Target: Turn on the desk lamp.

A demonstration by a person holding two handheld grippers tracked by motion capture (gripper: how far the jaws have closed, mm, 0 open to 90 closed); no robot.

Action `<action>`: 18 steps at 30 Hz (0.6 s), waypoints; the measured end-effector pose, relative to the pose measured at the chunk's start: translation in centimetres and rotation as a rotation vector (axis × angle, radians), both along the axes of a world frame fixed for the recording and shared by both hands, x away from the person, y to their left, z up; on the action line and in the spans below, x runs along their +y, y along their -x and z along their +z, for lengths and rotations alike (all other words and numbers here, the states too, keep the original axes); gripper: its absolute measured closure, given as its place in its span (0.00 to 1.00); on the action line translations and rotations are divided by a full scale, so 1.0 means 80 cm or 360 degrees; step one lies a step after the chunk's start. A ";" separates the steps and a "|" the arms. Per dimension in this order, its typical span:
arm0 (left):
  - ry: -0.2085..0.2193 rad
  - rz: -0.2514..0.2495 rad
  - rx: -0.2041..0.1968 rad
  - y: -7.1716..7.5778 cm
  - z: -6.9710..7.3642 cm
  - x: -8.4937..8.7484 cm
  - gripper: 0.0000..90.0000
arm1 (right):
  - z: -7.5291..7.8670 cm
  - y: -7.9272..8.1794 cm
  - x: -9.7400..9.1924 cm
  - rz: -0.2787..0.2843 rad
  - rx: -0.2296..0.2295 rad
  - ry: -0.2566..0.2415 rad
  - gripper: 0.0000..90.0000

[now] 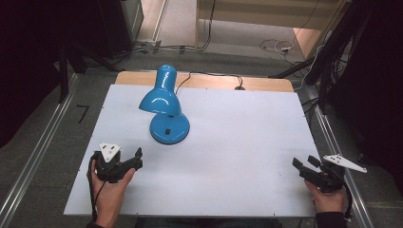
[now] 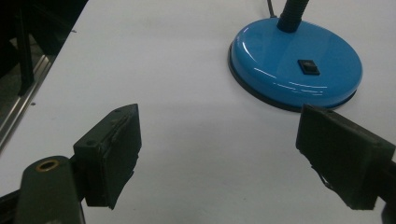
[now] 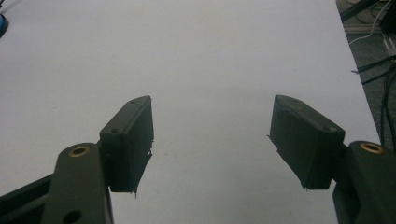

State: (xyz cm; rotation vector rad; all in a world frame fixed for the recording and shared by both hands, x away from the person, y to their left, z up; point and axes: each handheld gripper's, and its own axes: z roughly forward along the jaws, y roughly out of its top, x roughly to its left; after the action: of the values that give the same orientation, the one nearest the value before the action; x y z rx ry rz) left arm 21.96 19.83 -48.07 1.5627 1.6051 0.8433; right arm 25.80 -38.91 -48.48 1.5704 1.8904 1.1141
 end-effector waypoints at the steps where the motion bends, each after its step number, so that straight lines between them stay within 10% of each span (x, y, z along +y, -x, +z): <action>1: 0.0001 -0.0002 0.0001 -0.001 0.000 -0.001 0.17 | 0.000 0.000 0.000 0.0000 0.0000 0.0000 0.32; 18: 0.0036 -0.0023 -0.0007 -0.013 0.001 -0.008 0.18 | 0.000 0.000 0.000 0.0005 0.0002 0.0004 0.32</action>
State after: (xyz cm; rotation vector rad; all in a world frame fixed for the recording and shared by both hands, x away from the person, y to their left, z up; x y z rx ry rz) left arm 23.03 19.21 -48.03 1.5539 1.5929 0.8181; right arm 25.84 -38.88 -48.52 1.5675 1.8948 1.1116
